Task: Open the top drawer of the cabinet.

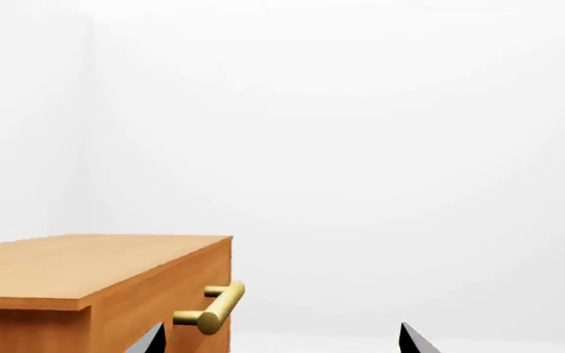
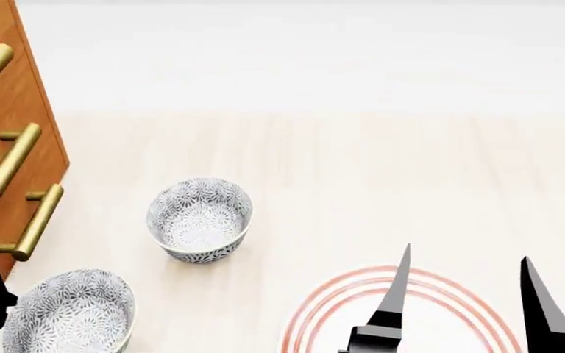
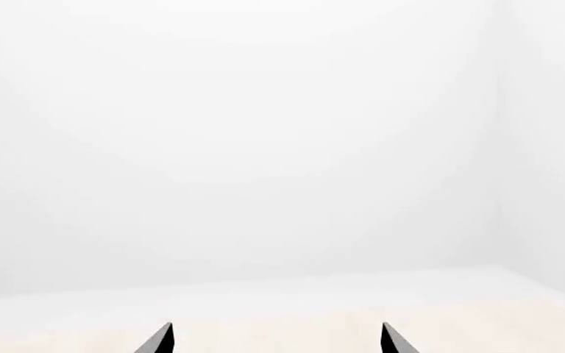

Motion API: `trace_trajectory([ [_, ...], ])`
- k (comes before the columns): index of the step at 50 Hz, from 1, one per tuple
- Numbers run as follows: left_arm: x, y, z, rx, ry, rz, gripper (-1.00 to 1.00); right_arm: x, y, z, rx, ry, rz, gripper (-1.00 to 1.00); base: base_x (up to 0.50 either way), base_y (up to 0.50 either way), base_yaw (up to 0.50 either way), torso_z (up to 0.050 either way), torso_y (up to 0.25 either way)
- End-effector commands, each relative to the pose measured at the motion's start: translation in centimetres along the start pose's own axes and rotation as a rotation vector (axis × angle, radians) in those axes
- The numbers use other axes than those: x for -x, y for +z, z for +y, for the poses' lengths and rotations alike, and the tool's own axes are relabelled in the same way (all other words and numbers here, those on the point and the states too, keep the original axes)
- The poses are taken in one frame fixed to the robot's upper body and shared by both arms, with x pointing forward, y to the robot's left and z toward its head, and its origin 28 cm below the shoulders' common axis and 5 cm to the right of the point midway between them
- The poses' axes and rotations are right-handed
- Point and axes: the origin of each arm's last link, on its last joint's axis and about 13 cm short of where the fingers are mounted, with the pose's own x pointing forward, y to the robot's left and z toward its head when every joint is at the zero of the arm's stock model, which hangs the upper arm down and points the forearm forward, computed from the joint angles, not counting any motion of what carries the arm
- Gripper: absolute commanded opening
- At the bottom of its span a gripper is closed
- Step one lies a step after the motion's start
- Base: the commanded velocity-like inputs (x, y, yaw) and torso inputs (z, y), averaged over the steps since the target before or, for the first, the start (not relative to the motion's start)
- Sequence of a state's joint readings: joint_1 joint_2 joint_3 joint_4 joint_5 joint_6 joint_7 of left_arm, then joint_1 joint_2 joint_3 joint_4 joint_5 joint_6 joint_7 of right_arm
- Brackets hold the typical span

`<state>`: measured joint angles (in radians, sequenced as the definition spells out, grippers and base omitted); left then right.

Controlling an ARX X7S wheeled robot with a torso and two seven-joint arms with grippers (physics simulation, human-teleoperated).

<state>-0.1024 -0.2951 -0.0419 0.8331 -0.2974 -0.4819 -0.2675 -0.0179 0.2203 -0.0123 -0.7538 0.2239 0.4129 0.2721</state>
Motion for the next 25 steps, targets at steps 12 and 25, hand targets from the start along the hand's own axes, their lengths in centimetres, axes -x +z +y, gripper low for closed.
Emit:
trace_trajectory([
  [12,-2.9,5.2,1.0,-0.524,-0.028,-0.263,1.00,0.5,-0.3,-0.5,-0.021,-0.018,0.021,1.00,0.00,0.00,0.00,0.000,0.000],
  [25,-5.0,7.9,2.0,-0.884,-0.127,-0.380,1.00,0.7,-0.4,-0.9,-0.022,-0.022,0.023,1.00,0.00,0.00,0.00,0.026,0.000],
])
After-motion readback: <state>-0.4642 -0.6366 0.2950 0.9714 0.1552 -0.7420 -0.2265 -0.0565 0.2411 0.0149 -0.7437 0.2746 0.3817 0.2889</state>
